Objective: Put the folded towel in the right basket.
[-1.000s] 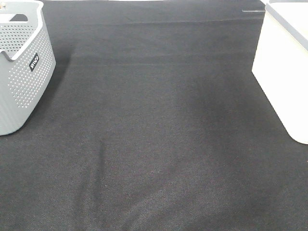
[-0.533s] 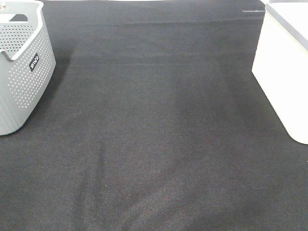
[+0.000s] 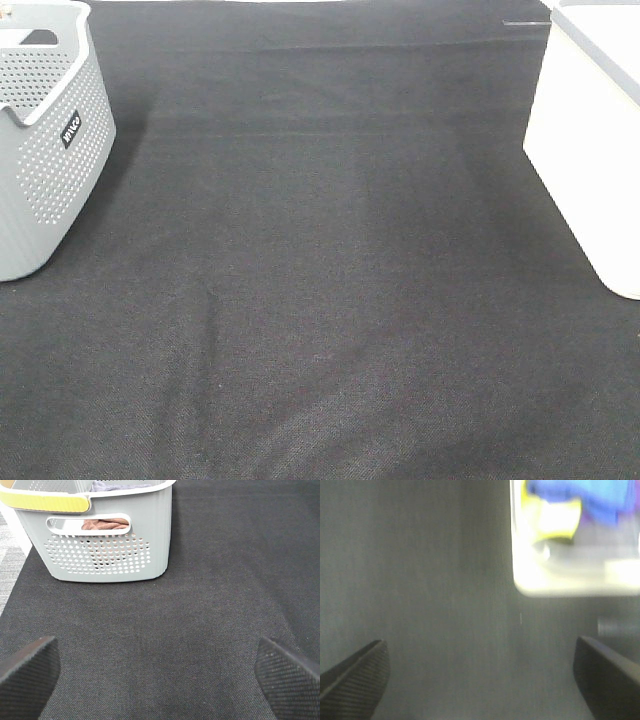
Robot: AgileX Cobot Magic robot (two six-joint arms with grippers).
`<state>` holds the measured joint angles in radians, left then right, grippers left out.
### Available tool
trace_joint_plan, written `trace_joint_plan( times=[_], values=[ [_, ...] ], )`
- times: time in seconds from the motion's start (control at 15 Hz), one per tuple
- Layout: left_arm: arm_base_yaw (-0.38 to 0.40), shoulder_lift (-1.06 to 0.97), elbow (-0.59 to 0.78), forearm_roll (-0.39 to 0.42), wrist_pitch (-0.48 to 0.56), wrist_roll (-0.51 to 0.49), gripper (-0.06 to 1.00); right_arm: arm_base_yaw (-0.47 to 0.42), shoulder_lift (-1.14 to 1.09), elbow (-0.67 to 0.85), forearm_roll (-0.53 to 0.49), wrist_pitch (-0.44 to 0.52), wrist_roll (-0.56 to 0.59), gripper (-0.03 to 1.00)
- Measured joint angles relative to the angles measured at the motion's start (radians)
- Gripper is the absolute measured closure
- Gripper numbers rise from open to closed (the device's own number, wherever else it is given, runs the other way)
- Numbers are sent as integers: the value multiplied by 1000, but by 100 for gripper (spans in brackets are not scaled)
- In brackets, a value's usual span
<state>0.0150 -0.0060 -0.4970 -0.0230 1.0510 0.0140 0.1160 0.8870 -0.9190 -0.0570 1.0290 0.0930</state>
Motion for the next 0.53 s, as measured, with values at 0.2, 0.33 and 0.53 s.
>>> trace_joint_plan(
  times=[0.2,0.33,0.53],
  values=[
    [0,0,0,0,0,0,-4,0,-309,235,0,-3,0,0],
    [0,0,0,0,0,0,-4,0,-502,361,0,-4,-2,0],
    [0,0,0,0,0,0,-4,0,-675,434,0,-4,-9,0]
  ],
)
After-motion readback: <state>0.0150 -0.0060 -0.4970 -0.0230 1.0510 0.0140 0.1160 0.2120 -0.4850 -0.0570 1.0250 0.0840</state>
